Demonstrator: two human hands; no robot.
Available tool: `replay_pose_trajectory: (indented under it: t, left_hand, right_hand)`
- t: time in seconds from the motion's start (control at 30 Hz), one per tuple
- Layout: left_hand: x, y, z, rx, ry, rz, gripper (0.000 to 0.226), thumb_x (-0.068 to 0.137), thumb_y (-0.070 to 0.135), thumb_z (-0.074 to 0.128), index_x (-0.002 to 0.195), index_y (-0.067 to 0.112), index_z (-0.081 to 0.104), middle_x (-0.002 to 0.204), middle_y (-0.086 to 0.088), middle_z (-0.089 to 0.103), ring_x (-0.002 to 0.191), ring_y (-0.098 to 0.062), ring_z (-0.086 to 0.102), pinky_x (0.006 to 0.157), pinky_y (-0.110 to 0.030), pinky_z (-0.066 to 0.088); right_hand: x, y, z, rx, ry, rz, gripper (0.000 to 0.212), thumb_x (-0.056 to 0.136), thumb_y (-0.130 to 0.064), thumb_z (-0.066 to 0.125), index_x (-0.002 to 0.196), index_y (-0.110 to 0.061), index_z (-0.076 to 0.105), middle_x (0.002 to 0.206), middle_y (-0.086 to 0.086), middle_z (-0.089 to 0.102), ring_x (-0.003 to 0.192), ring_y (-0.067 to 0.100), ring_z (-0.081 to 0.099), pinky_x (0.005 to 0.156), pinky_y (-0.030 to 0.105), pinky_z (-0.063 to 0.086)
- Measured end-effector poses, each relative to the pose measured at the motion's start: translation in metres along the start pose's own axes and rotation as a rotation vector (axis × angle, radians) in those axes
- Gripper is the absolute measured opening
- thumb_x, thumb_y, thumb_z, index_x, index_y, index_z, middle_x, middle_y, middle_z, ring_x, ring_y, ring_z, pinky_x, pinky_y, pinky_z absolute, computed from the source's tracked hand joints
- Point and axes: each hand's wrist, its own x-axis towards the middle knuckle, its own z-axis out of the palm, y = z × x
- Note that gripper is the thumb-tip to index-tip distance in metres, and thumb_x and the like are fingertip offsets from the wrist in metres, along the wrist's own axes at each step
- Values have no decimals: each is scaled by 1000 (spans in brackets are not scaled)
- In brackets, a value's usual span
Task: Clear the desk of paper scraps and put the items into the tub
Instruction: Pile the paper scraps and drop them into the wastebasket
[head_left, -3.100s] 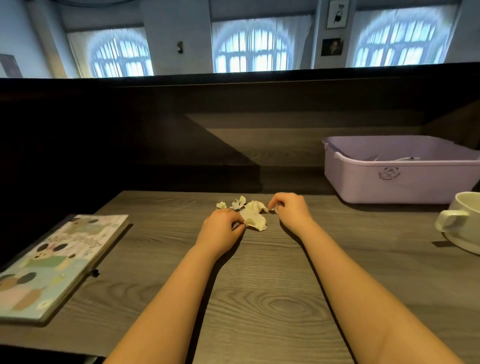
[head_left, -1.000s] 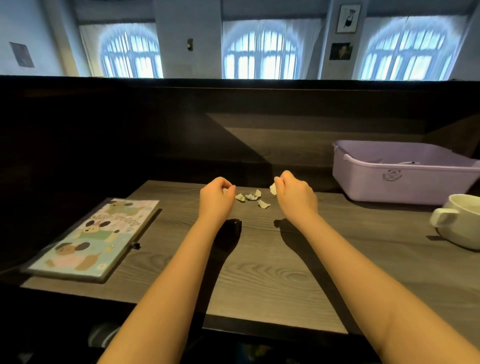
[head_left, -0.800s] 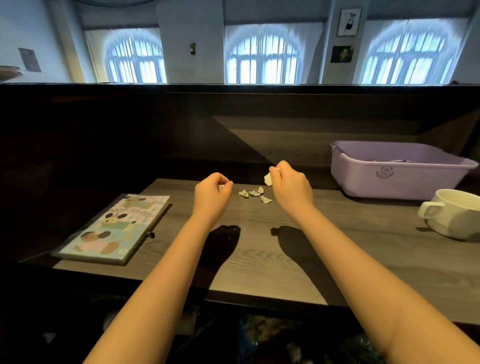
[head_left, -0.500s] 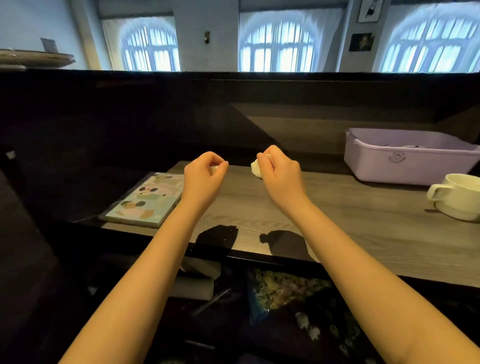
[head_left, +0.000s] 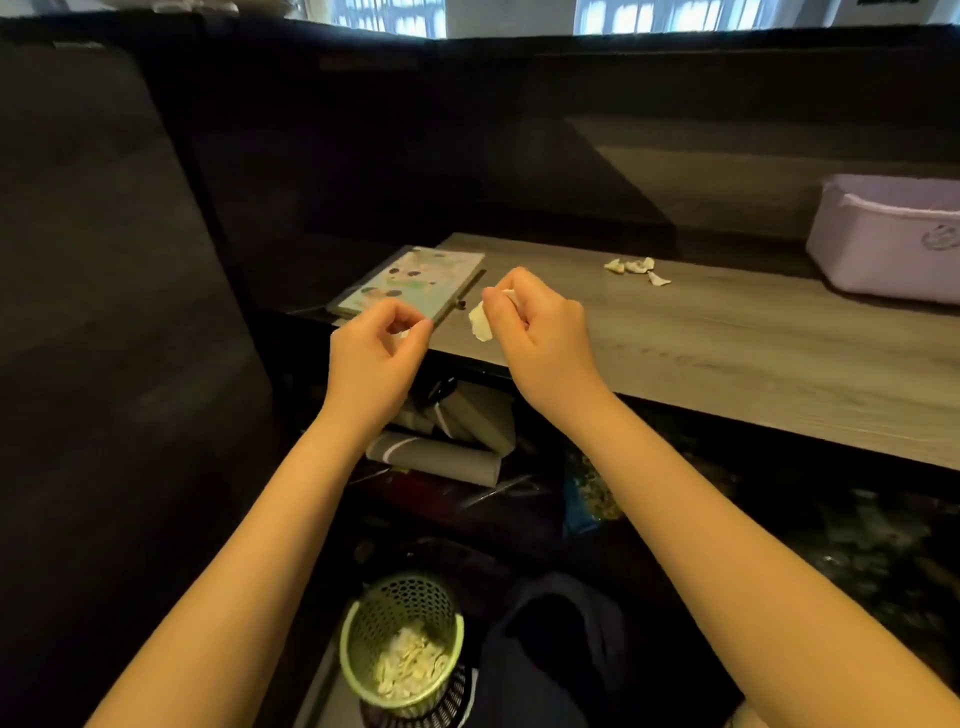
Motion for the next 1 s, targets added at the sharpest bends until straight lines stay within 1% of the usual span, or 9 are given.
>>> replay_pose_trajectory:
  t: [0.17,0.33,0.43,0.53,0.63,0.7,0.8,0.9,1.0]
  left_hand:
    - [-42,-49,-23,72,-20,-148,12,87,11,61,76,15,61,61,9,54,52,4,49,53,-6,35]
    - [-72,-101,-31,140,-57,-284,9,86,11,61,78,13,64,68,16,57,66,2,53,60,-1,36]
    - [-84,-134,-30,191,-95,-341,10,87,12,60,77,15,62,70,14,56,69,-1,52,61,0,35]
    - [-99,-168,-24,272,-156,-381,8,87,13,59,81,10,64,75,5,59,75,-9,53,60,-11,35]
    - [-116,-201,-13,329,-220,-424,10,88,14,59,84,6,65,79,1,60,78,-12,54,67,-20,33]
    - [-127,-220,-5,358,-275,-473,12,88,16,59,85,6,64,78,1,59,77,-13,54,68,-22,34]
    - [-141,-249,9,411,-413,-535,15,89,18,59,90,4,64,80,-4,60,80,-21,57,68,-29,39]
    - [-155,-277,26,465,-565,-576,16,89,20,58,95,6,62,91,-11,63,88,-26,58,74,-34,43]
    - [-167,-304,45,501,-707,-594,17,88,20,57,100,7,60,100,-12,63,95,-27,58,77,-35,44]
  right_hand:
    - [-31,10,54,28,-104,51,23,97,-27,46,77,-17,50,57,-2,47,56,18,45,55,37,36]
    - [-61,31,110,10,-237,126,25,97,-28,45,83,-10,55,57,-8,48,61,17,50,60,36,38]
    - [-73,51,140,-16,-330,182,28,98,-30,42,85,-8,53,70,6,56,73,29,56,65,42,42]
    - [-83,76,168,-47,-400,237,29,98,-31,40,84,-8,51,77,11,61,78,34,56,67,46,44]
    - [-94,102,192,-81,-476,299,28,99,-31,41,79,-12,46,73,8,55,76,34,55,63,42,41]
    - [-103,121,205,-123,-537,335,27,98,-32,41,81,-13,47,76,9,57,77,34,56,64,42,42]
    - [-112,145,221,-196,-613,377,27,98,-33,40,91,-11,52,81,10,61,77,32,57,62,39,42]
    - [-119,166,235,-244,-677,398,27,99,-33,40,96,-10,54,81,9,61,76,31,58,58,36,40]
    - [-123,182,246,-256,-712,407,26,98,-32,41,98,-9,55,82,13,63,76,33,58,57,36,41]
